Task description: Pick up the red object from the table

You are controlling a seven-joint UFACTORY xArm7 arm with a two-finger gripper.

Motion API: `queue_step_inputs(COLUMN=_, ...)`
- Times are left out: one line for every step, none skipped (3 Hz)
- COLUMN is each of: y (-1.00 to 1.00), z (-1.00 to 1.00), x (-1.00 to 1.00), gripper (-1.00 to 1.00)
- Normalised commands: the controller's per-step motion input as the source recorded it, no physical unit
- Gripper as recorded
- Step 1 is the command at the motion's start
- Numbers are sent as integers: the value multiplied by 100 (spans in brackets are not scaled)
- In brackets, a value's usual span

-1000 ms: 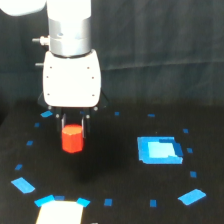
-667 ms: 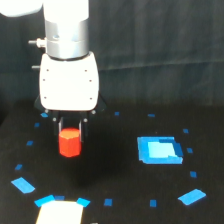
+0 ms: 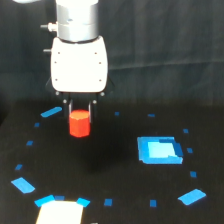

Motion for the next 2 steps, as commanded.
queue_step_inputs(y=-49, z=-100, x=27, gripper=-100)
queue_step_inputs(y=7, z=0, x=8, gripper=-95)
